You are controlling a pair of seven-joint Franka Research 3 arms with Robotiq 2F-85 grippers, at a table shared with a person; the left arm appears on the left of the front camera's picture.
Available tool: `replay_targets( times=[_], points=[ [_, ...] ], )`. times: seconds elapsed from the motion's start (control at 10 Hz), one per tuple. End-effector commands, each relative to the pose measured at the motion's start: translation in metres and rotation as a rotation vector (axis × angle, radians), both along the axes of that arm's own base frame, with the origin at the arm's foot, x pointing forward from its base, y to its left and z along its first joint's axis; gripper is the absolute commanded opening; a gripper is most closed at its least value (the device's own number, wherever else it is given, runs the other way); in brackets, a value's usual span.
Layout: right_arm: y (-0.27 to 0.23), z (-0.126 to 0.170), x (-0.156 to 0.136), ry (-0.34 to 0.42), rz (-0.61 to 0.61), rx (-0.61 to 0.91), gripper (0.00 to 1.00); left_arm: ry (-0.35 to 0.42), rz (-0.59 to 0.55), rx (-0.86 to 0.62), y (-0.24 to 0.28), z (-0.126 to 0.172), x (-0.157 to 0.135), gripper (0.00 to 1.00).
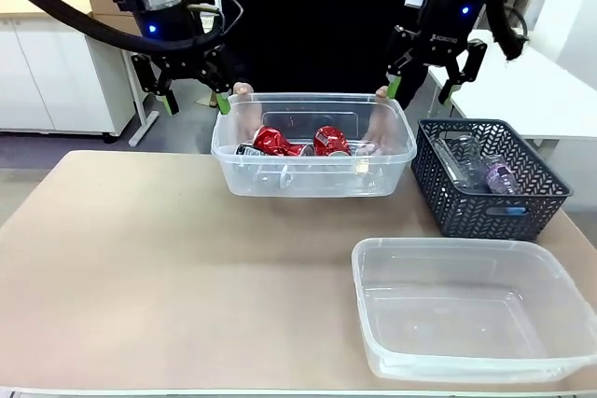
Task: Sort the waste into each basket.
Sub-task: Pick up the Organizing box on the right side of the table and lift it.
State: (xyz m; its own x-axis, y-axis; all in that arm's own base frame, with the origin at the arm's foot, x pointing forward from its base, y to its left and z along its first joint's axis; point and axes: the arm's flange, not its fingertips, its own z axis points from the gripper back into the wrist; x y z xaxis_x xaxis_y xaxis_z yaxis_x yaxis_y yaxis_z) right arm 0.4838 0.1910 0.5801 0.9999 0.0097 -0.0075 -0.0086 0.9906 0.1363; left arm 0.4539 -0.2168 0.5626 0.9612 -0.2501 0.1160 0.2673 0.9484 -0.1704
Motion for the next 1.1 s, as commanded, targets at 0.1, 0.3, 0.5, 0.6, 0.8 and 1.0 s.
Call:
replay_targets(
  times=[0.1, 0.3, 0.5, 0.6, 0.8, 1.0],
  points=[
    [0.000, 0.004, 0.000, -0.005, 0.001, 0.002, 1.00, 0.005, 0.012, -0.001, 0.000, 0.003, 0.001, 1.00],
    [-0.012, 0.035, -0.062, -0.129, 0.068, 0.024, 1.00, -0.068, -0.057, 0.059, -0.005, 0.019, -0.029, 1.00],
    [-0.053, 0.063, -0.180, -0.245, 0.063, -0.004, 1.00, -0.049, -0.057, 0.051, 0.008, 0.022, -0.094, 1.00],
    [-0.075, 0.058, -0.221, -0.243, 0.034, -0.044, 1.00, -0.063, -0.030, 0.021, 0.012, 0.016, -0.127, 1.00],
    [-0.118, 0.030, -0.251, -0.205, -0.027, -0.136, 1.00, -0.052, -0.019, -0.017, -0.005, -0.009, -0.163, 1.00],
    [-0.120, 0.002, -0.231, -0.159, 0.012, -0.166, 1.00, -0.007, -0.079, -0.095, -0.039, -0.033, -0.154, 1.00]
  ],
)
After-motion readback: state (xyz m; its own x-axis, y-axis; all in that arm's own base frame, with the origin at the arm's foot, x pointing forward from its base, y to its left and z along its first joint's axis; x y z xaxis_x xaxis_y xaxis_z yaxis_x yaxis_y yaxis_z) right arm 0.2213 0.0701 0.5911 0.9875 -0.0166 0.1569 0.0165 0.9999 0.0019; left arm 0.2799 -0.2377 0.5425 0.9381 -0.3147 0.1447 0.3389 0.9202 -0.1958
